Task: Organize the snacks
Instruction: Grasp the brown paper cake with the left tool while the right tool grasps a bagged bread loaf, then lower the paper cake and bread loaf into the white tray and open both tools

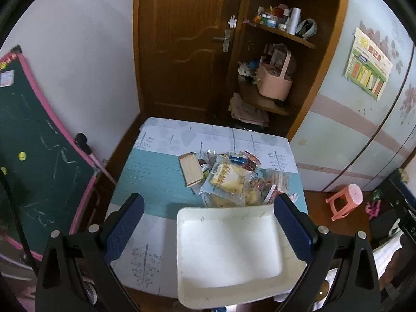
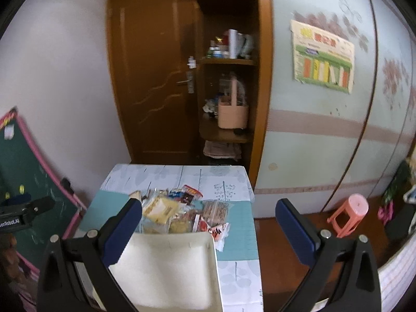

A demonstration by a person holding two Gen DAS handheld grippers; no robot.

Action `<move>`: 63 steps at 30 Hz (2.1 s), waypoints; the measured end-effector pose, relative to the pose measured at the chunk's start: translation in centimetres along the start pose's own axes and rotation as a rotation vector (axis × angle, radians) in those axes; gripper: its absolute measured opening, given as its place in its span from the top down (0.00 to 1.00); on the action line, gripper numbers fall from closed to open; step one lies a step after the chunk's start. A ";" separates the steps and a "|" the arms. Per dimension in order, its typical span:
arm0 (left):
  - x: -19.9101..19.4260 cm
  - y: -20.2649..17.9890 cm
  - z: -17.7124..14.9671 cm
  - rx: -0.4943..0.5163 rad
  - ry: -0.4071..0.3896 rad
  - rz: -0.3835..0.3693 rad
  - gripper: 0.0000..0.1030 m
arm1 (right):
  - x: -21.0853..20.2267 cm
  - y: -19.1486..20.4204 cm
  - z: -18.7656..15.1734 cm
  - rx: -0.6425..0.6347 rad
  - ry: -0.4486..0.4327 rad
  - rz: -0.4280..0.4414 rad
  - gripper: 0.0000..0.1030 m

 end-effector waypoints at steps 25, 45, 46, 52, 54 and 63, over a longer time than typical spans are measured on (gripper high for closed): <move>31.9 6.1 6.2 0.030 0.324 -0.019 0.03 | 29.6 11.4 -3.5 0.075 0.530 0.053 0.02; 46.6 7.6 -0.5 -0.074 0.562 0.081 0.06 | 41.6 14.4 -13.2 0.226 0.832 0.114 0.02; 46.8 7.5 -0.8 -0.080 0.572 0.075 0.06 | 41.7 14.5 -13.2 0.238 0.837 0.124 0.02; 47.3 7.4 -1.6 -0.116 0.586 0.039 0.08 | 42.2 15.4 -13.6 0.300 0.849 0.214 0.23; 46.9 7.3 -1.6 -0.097 0.572 0.025 0.21 | 41.9 15.5 -13.3 0.310 0.841 0.235 0.32; 43.9 6.9 -2.0 -0.066 0.543 -0.021 0.50 | 38.9 14.8 -10.9 0.309 0.737 0.271 0.69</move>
Point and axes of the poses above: each gripper's, at about its wrist camera, not at the fingertips, and x roughly the way its jaws point, y to its left, z to its top, the point moved 5 cm from there along x, roughly the way its jaws point
